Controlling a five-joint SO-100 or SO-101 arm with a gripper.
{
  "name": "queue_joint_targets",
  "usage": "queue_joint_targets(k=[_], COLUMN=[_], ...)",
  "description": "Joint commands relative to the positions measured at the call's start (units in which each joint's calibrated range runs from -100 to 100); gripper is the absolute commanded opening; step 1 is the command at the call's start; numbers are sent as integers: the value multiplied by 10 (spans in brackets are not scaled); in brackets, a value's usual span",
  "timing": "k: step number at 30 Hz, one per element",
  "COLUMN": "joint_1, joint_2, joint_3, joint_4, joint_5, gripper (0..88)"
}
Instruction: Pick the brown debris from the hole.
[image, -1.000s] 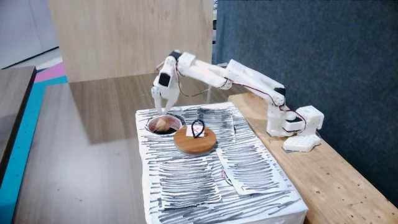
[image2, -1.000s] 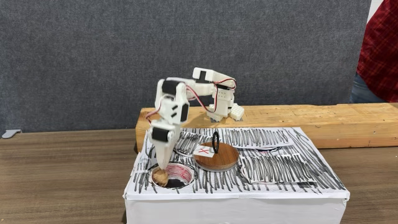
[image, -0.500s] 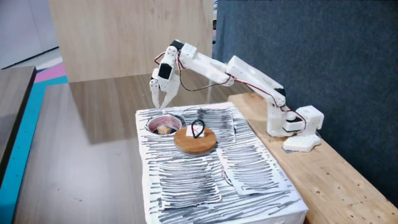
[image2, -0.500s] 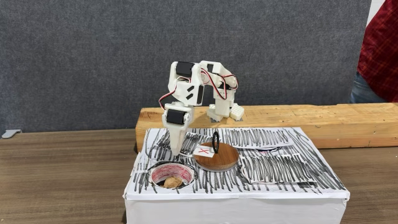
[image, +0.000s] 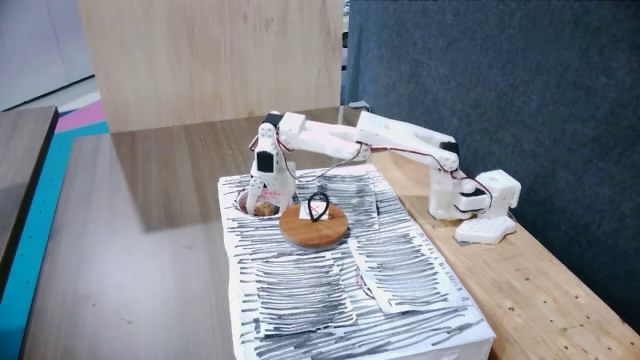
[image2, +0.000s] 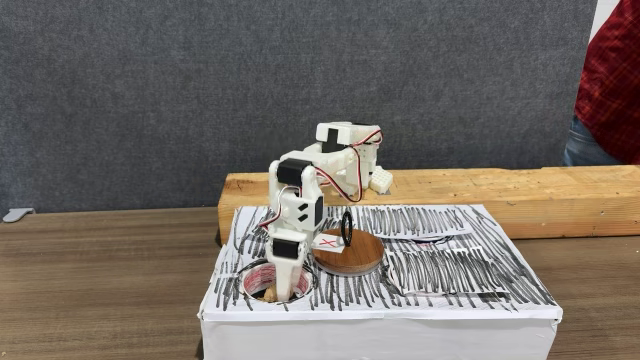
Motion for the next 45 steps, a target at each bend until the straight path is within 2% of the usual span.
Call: queue_joint_targets(k=[1,7,17,45], joint_1=[6,14,80,41], joint_2=[-2,4,4,42], joint_3=[-21,-22,-23,-23], joint_4=[-5,-5,-6,-6], joint_5=[-3,-3,-3,-4], gripper=[272,273,273,265])
